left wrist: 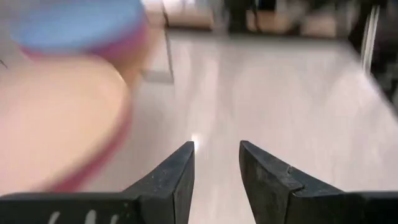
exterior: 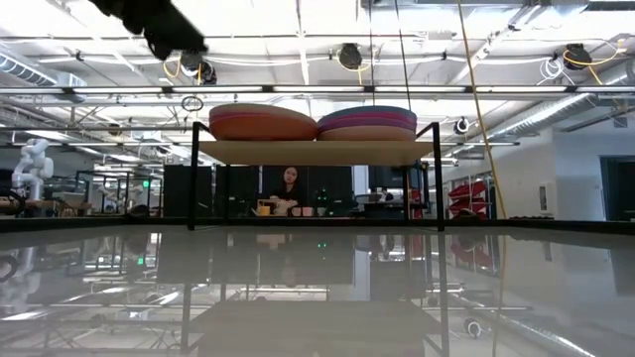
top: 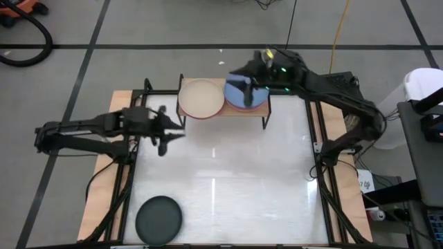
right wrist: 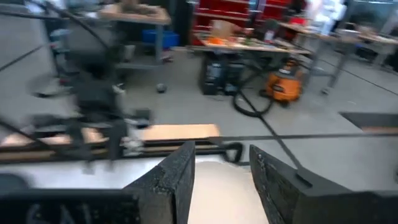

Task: Place and stack plates onto a shelf
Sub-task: Stack the black plate on top of the gray plate

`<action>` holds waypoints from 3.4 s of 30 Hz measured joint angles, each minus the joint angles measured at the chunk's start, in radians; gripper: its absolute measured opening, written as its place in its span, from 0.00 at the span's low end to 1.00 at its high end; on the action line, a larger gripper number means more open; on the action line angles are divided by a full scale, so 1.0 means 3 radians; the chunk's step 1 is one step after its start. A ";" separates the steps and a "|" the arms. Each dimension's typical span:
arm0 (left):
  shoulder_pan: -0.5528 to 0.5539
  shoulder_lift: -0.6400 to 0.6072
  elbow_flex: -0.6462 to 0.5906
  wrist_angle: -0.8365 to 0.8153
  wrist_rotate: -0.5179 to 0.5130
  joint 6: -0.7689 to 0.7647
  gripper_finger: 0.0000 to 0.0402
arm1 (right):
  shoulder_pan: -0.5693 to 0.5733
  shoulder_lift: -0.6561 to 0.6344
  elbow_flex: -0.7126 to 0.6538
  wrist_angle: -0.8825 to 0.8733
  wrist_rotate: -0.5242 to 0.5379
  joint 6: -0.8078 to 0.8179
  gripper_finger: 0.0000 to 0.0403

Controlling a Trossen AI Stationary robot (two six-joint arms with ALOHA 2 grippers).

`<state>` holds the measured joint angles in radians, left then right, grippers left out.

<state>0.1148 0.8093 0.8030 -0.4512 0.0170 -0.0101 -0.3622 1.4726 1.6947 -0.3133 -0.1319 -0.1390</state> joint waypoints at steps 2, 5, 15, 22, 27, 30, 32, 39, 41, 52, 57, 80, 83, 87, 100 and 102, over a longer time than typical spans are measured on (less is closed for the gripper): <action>-0.0116 0.0248 0.0105 -0.0300 0.0000 0.0013 0.33 | 0.0168 -0.0165 -0.0035 -0.0144 -0.0002 -0.0054 0.33; -0.0280 0.0582 0.0218 -0.0604 0.0053 0.0065 0.33 | 0.0455 -0.0438 -0.0262 -0.0183 0.0004 -0.0115 0.33; -0.0852 0.1591 0.0222 -0.0722 0.0751 0.0352 0.33 | 0.1409 -0.1300 -0.1830 0.0643 0.0919 -0.0127 0.33; -0.1316 0.2046 0.0221 -0.0846 0.1173 0.0104 0.33 | 0.1848 -0.1705 -0.2808 0.1416 0.1412 -0.0128 0.33; -0.1605 0.2203 0.0221 -0.0784 0.1175 -0.0062 0.33 | 0.2005 -0.1886 -0.3242 0.1880 0.1604 -0.0127 0.33; -0.1719 0.2260 0.0221 -0.0702 0.1166 -0.0173 0.33 | 0.2045 -0.1961 -0.3373 0.2015 0.1673 -0.0128 0.33; -0.1765 0.2304 0.0221 -0.0629 0.1164 -0.0212 0.33 | 0.2045 -0.1999 -0.3427 0.2038 0.1674 -0.0127 0.33; -0.1811 0.2556 0.0216 -0.0601 0.1179 -0.0269 0.33 | 0.2043 -0.2011 -0.3496 0.2113 0.1676 -0.0127 0.33; -0.1809 0.2645 0.0216 -0.0566 0.1280 -0.0269 0.33 | 0.2043 -0.2010 -0.3496 0.2104 0.1675 -0.0128 0.33; -0.1781 0.2886 0.0221 -0.0616 0.1414 -0.0046 0.15 | 0.2043 -0.2010 -0.3496 0.2077 0.1674 -0.0163 0.33; -0.1635 0.2813 0.0218 -0.0672 0.1523 -0.0196 0.03 | 0.2043 -0.2010 -0.3496 0.2078 0.1674 -0.0189 0.33; 0.1480 0.0939 0.1979 -0.0392 -0.0531 0.0138 0.03 | 0.2042 -0.2010 -0.3492 0.2126 0.1673 -0.0250 0.33; 0.1967 0.1244 0.2317 -0.0650 0.0419 -0.0091 0.03 | 0.2042 -0.2010 -0.3492 0.2126 0.1673 -0.0279 0.33; 0.2327 0.1799 0.2722 -0.1163 0.1225 -0.0160 0.03 | 0.2042 -0.2009 -0.3492 0.2127 0.1673 -0.0287 0.33; 0.2521 0.2845 0.3083 -0.2054 0.1391 0.0209 0.04 | 0.2042 -0.2009 -0.3491 0.1977 0.1673 -0.0277 0.33; 0.2523 0.2884 0.3083 -0.2090 0.1370 0.0289 0.08 | 0.2042 -0.2009 -0.3491 0.1977 0.1673 -0.0277 0.33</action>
<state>0.8717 1.6746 1.7279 -1.0783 0.4279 0.0766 0.2504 0.8700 0.6476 0.2798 0.3698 -0.2220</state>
